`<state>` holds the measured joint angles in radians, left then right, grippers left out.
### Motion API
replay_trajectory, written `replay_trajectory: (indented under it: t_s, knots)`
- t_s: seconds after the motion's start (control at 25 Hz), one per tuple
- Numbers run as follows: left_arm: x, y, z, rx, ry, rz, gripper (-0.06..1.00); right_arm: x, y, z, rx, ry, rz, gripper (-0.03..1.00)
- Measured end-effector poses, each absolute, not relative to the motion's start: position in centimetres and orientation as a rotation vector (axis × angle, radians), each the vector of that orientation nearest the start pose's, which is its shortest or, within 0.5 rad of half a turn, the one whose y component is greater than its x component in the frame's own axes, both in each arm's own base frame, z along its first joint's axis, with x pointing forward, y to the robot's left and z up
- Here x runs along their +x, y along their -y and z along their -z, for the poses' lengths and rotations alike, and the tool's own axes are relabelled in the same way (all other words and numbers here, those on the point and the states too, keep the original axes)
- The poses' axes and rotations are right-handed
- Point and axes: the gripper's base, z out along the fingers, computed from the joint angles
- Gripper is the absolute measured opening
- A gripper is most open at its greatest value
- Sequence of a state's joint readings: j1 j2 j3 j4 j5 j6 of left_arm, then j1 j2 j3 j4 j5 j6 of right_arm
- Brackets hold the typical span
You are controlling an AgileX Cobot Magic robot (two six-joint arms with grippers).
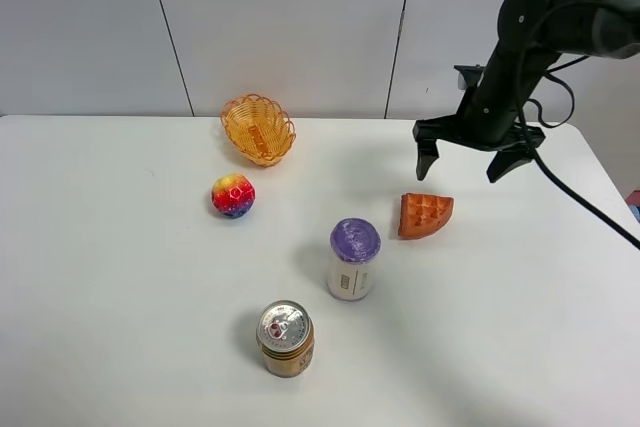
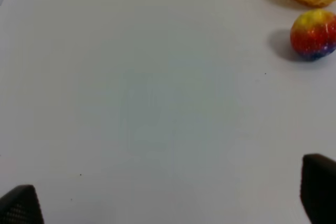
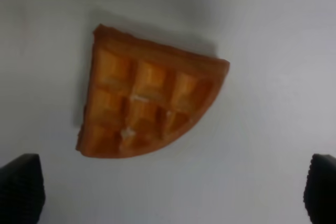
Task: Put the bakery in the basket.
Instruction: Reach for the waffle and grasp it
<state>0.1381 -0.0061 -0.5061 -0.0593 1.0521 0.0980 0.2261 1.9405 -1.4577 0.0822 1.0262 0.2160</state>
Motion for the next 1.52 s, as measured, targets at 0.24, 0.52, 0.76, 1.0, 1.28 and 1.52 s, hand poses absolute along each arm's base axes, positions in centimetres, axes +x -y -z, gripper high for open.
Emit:
replay_trajectory:
  t_s: [0.24, 0.52, 0.76, 1.0, 1.28, 1.52]
  knots:
    - [-0.6, 0.6, -28.0, -0.038, -2.023, -0.079, 1.00, 38.5, -10.1, -19.1, 0.123, -3.077, -0.142, 0.99]
    - [-0.6, 0.6, -28.0, -0.038, -2.023, -0.079, 1.00, 38.5, -10.1, -16.2, 0.167, -3.185, -0.098, 0.99]
    - [-0.6, 0.6, -28.0, -0.038, -2.023, -0.079, 1.00, 38.9, -10.2, -14.7, 0.173, -3.195, -0.093, 0.99]
    - [-0.6, 0.6, -28.0, -0.038, -2.023, -0.079, 1.00, 39.2, -10.5, -13.4, 0.165, -3.185, -0.094, 0.99]
    - [-0.6, 0.6, -28.0, -0.038, -2.023, -0.079, 1.00, 39.5, -11.5, -12.3, 0.136, -3.156, -0.105, 0.99]
    - [-0.6, 0.6, -28.0, -0.038, -2.023, -0.079, 1.00, 39.7, -11.5, -11.8, 0.136, -3.148, -0.107, 0.99]
